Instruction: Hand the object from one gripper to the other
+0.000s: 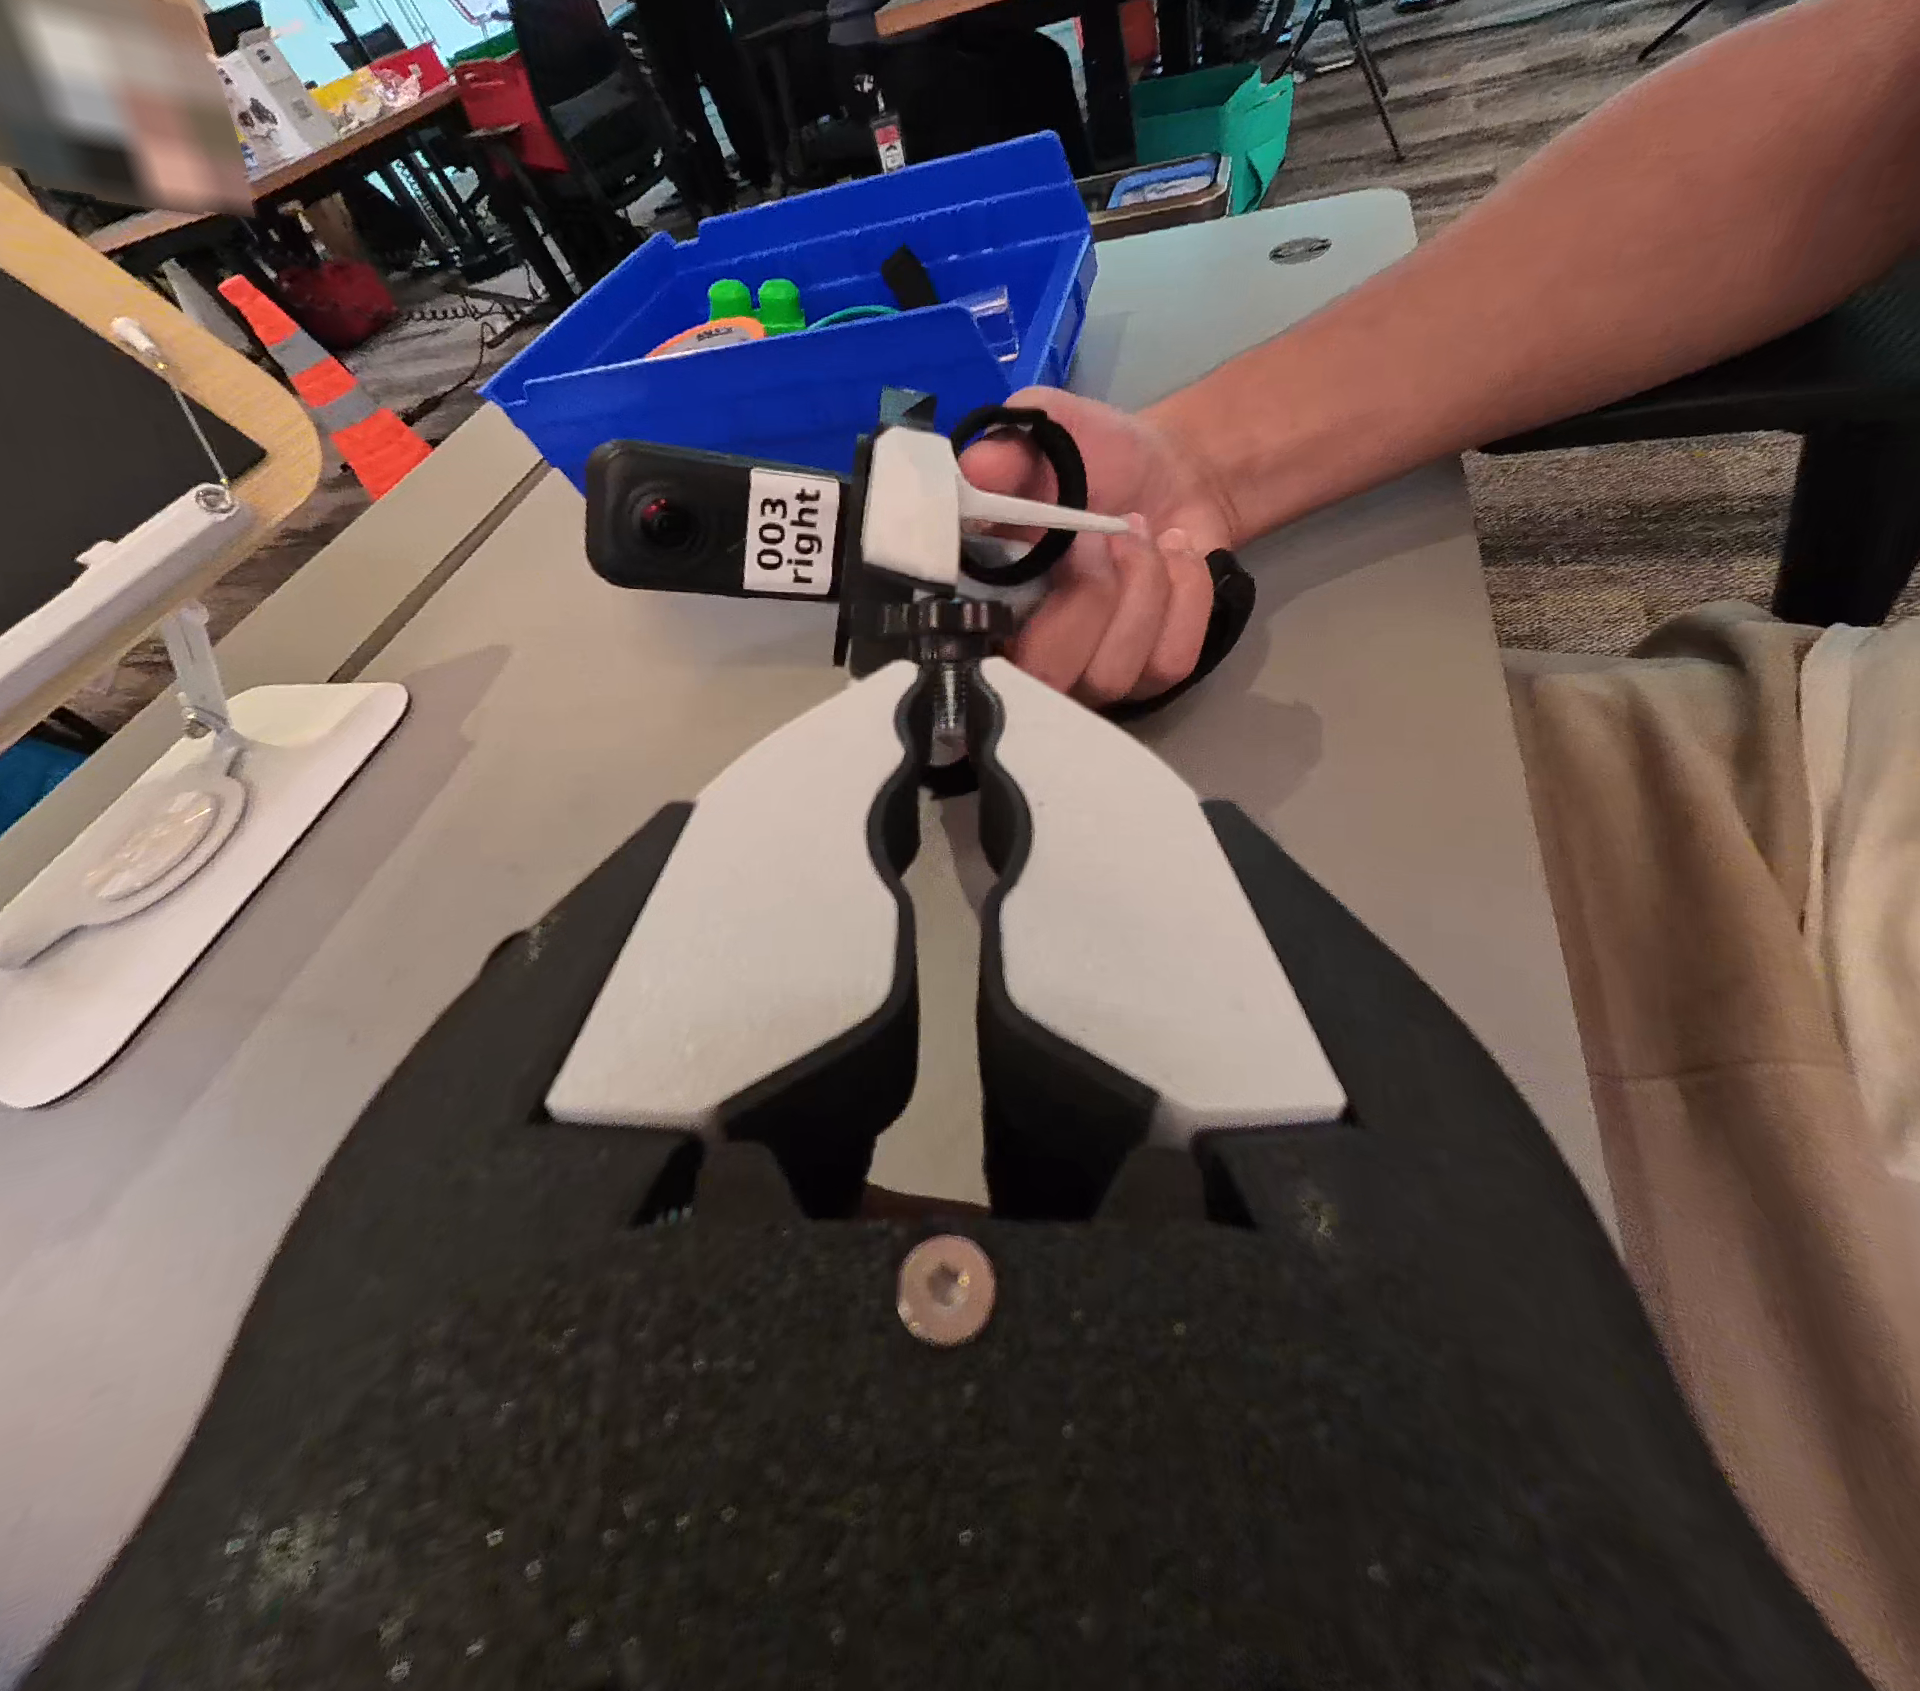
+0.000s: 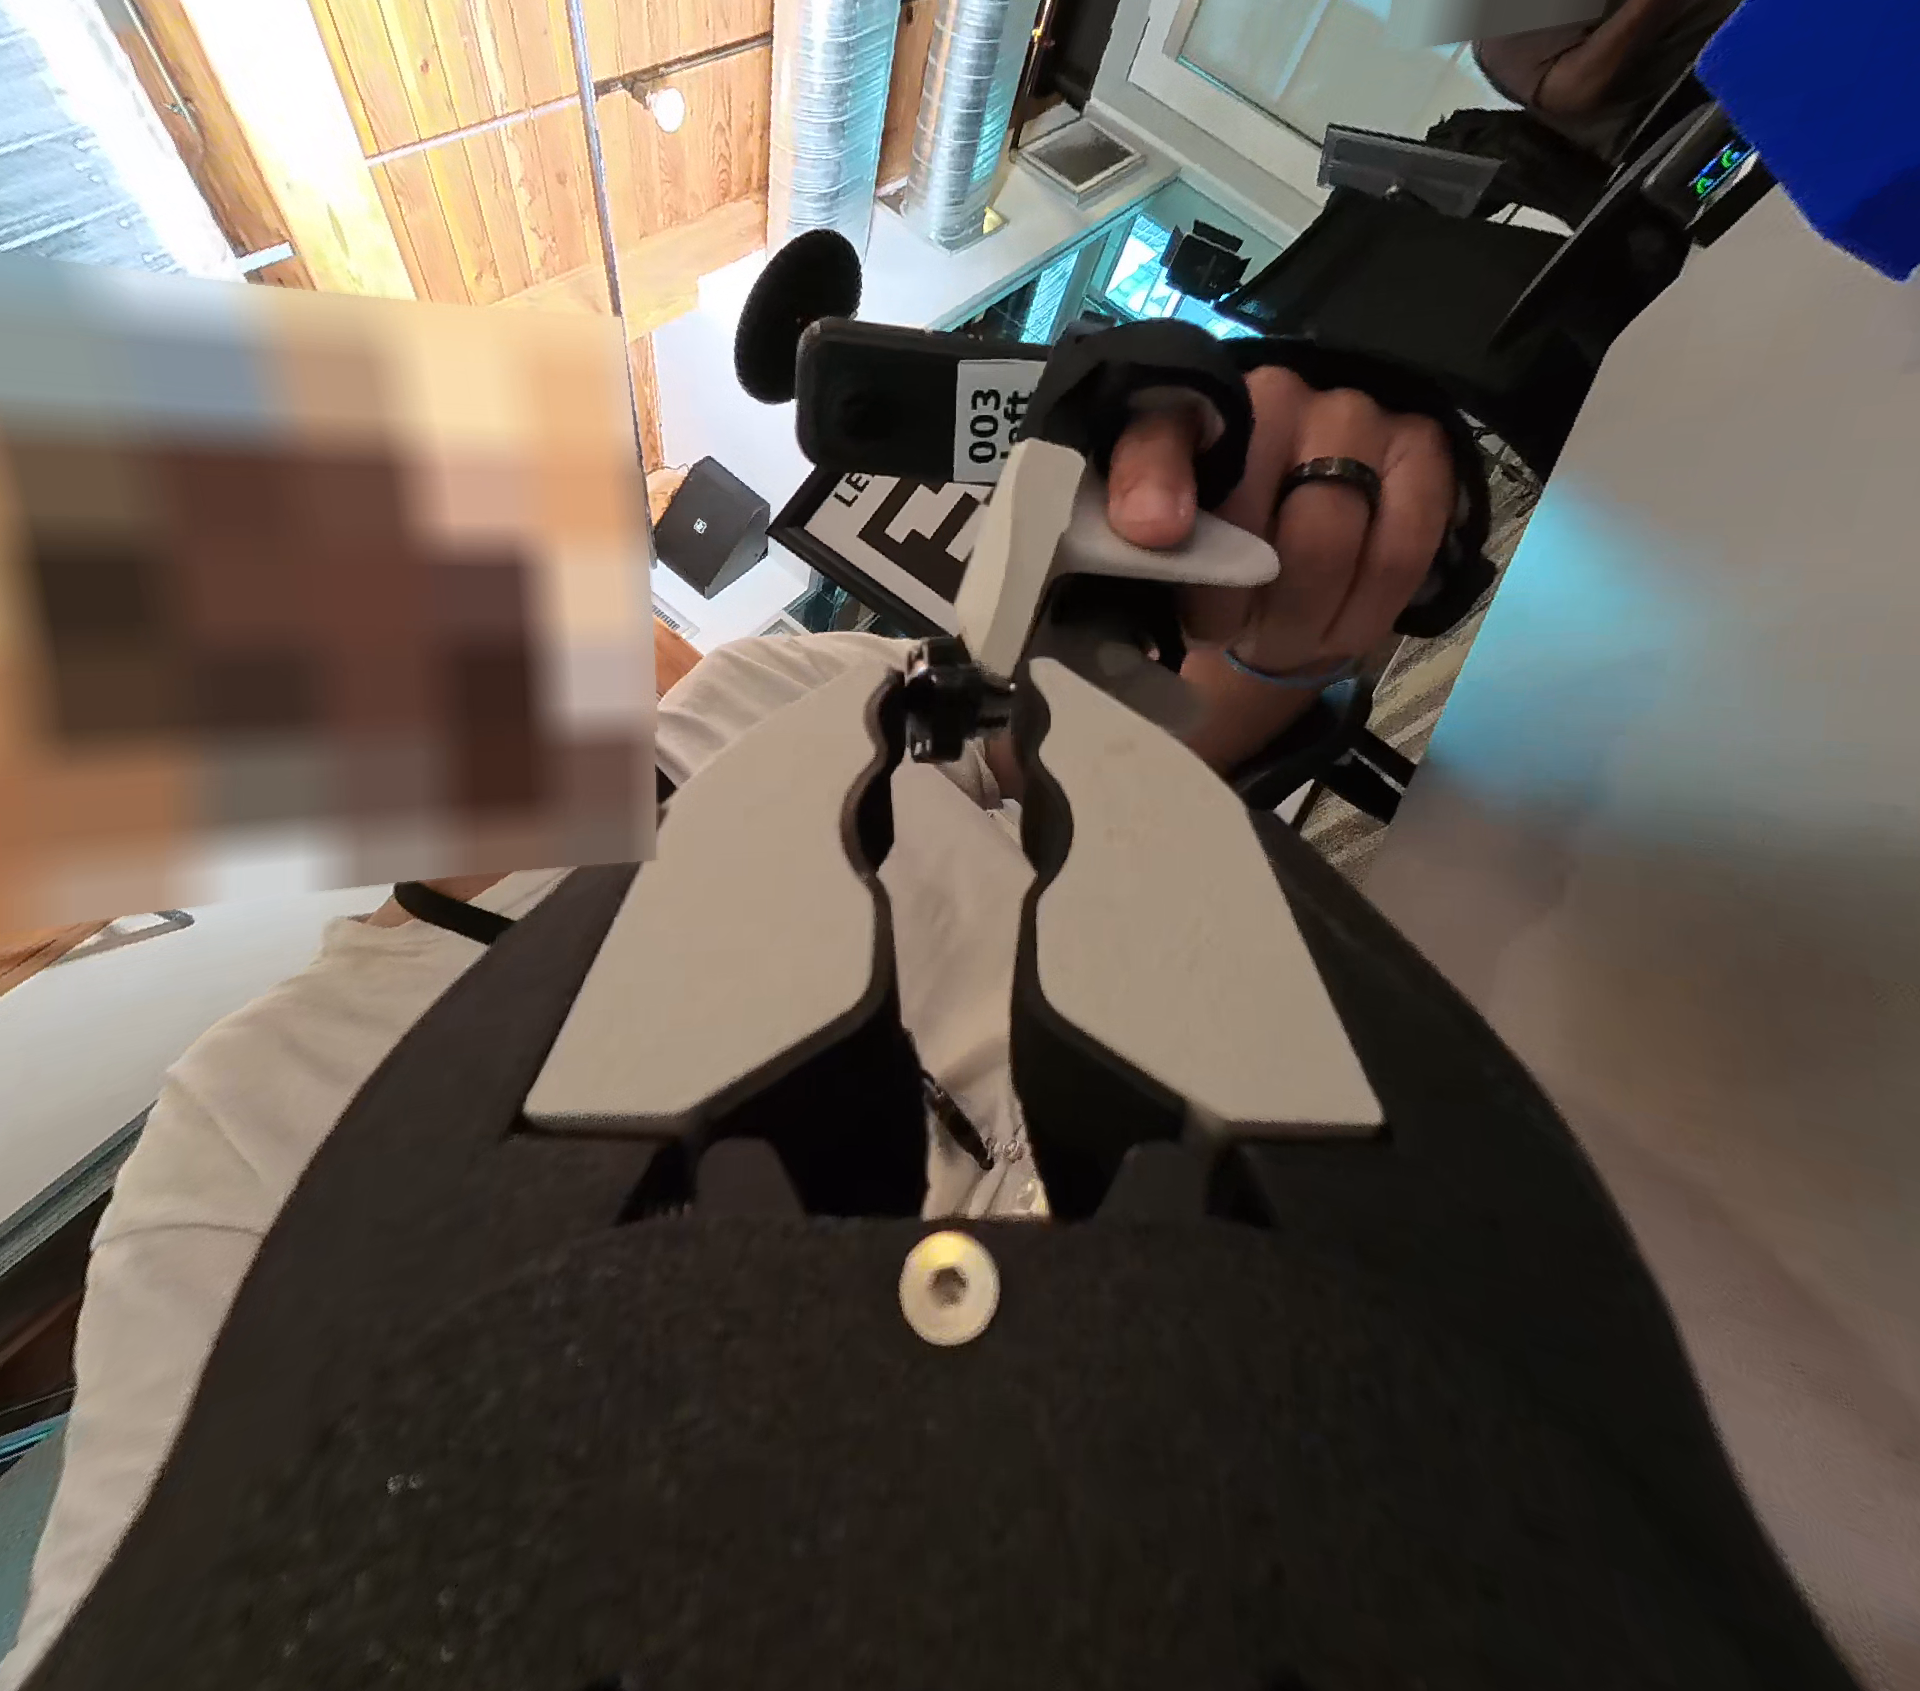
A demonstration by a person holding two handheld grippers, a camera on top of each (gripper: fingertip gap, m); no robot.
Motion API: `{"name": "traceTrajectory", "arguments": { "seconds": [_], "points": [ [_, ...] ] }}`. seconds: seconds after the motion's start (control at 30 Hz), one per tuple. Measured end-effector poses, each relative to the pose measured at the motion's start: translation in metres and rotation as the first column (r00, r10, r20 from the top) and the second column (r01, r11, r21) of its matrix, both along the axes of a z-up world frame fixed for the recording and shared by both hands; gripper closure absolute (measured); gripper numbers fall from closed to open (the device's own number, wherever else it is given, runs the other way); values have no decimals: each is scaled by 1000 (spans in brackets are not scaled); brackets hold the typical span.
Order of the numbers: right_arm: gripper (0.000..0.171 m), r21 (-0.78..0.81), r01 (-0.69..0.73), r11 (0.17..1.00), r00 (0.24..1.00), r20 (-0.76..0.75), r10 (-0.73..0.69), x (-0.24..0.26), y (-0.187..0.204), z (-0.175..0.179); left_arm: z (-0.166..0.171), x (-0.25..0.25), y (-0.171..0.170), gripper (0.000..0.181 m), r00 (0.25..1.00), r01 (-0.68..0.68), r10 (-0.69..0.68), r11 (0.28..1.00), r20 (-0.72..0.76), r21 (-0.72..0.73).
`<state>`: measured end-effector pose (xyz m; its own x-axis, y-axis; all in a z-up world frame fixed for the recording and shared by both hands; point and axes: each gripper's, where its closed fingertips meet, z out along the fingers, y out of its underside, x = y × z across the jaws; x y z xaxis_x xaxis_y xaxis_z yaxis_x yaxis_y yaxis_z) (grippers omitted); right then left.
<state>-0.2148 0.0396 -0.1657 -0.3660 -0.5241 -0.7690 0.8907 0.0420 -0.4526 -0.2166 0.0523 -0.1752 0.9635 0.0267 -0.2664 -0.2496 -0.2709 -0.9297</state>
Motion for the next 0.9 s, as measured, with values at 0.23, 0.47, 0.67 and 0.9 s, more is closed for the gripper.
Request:
{"name": "traceTrajectory", "arguments": {
  "seconds": [0.23,0.47,0.67,0.9],
  "points": [
    [152,1,22,1000,1000,12,-22,-4,0,1,0,-4,1,176,999,-35,35,999,-29,-6],
    [132,55,249,967,968,-44,-246,-34,7,1,11,-22,-8,176,993,-106,103,992,54,61],
    [128,134,616,777,731,-465,-499,-52,5,-3,3,-50,-15,176,925,-212,166,972,341,102],
    [146,164,685,709,644,-592,-485,-50,-12,-10,-9,-44,-5,176,947,-194,170,979,273,63]
  ]
}}
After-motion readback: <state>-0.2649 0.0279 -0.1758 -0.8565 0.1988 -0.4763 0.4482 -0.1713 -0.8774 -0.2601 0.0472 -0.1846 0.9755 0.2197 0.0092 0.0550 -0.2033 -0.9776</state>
